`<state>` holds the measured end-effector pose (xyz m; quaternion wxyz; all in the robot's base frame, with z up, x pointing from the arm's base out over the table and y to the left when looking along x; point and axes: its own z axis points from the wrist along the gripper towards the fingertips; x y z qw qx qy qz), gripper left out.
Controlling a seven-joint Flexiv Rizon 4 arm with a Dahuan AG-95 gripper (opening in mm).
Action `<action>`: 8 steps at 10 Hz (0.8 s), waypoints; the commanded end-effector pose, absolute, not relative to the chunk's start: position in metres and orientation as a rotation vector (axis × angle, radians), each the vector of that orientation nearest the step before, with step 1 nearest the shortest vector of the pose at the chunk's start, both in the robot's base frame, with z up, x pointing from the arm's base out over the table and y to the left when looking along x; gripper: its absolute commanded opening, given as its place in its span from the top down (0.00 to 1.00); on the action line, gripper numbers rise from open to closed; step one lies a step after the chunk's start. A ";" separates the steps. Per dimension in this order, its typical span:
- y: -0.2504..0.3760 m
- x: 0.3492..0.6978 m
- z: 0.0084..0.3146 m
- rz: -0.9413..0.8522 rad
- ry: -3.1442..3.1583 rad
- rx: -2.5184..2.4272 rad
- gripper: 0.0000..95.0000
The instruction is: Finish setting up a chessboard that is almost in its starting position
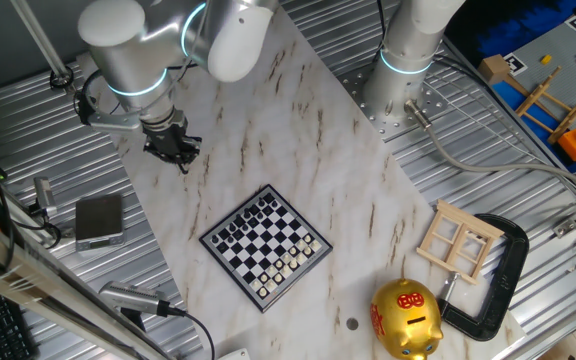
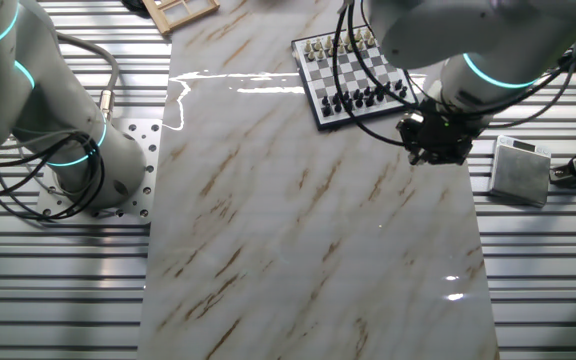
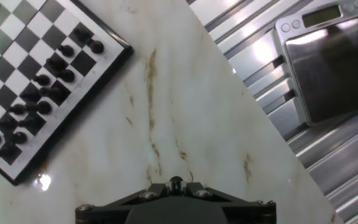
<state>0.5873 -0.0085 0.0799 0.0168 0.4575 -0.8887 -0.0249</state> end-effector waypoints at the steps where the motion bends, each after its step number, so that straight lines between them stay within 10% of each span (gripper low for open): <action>1: -0.009 0.588 0.079 -0.077 -2.775 1.388 1.00; 8: 0.049 0.572 0.087 -0.073 -2.840 1.239 1.00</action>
